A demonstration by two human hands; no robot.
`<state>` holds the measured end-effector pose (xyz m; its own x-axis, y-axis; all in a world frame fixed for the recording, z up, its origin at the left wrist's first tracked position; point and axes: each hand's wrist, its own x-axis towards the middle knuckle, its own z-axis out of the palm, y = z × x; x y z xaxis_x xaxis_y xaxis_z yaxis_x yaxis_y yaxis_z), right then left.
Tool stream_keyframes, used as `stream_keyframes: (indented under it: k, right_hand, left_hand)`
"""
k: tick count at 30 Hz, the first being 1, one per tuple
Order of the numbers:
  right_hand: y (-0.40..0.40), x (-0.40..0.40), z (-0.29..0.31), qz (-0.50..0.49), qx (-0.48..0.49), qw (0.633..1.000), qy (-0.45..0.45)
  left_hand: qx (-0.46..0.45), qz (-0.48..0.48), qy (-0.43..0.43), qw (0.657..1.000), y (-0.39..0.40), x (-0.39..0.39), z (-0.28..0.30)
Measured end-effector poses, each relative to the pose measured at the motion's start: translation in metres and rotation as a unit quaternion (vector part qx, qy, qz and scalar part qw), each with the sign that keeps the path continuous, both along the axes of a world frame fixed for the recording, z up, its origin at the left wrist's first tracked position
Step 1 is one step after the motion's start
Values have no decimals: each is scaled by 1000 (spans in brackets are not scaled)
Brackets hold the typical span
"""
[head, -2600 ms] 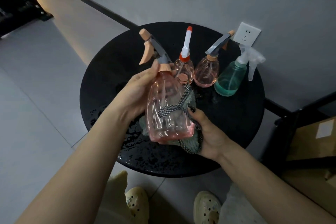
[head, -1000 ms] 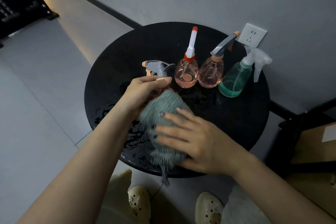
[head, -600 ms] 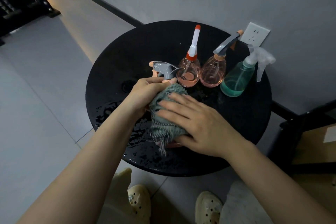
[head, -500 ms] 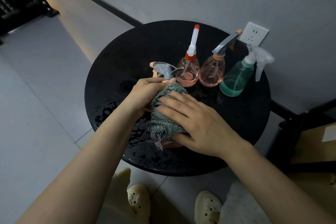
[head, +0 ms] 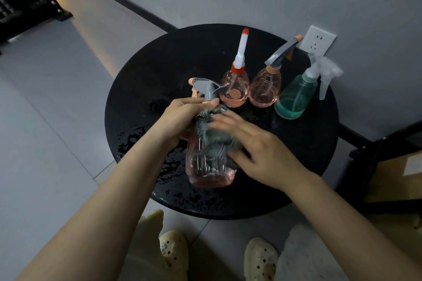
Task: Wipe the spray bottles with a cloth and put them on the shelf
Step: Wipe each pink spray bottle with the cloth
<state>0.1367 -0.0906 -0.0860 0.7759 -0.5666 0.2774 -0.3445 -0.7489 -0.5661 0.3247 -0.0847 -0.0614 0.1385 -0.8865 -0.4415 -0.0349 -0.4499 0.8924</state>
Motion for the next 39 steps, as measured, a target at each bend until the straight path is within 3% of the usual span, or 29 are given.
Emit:
stream_keyframes:
  k: [2,4,10,15,17,19,21,23,25,28,30,33,36,39]
  right_hand:
    - [2,4,0,-28,68,996,-46]
    - [8,7,-3,-17,68,996,-52]
    - [20,-6,-10,114,-114,987,28]
    - [19,-6,-10,149,-154,976,41]
    - [14,-1,-7,101,-106,989,5]
    - [11,5,-2,27,7,999,-44]
    - [8,9,1,-35,127,988,-81]
    - [8,12,1,-59,166,981,-87]
    - [13,10,0,-39,115,990,-71]
    - [17,-1,-7,51,-39,997,-33]
    - [19,-7,-13,79,-60,995,-30]
    - [22,-6,-18,37,41,995,-83]
    - [20,2,-16,-12,178,975,-135]
    - [16,8,-13,-53,257,955,-141]
  left_hand:
    - [5,3,19,1000,1,-1,0]
    - [-3,3,32,999,0,1,0]
    - [-20,38,38,998,-4,17,-1]
    - [-14,36,27,999,-4,18,-1]
    - [-25,12,65,998,-5,16,-2]
    - [-31,-21,72,997,-5,12,-5]
    - [-21,-20,56,998,-4,6,-7]
    - [-15,-7,64,998,-5,4,-8]
    - [-24,-14,62,998,-6,8,-8]
    - [-40,-11,71,997,-7,20,-6]
    - [-53,15,73,996,-8,26,-5]
    - [-55,13,58,997,-9,26,-4]
    - [-63,7,69,996,-9,24,-3]
    - [-62,-17,83,994,-8,21,-6]
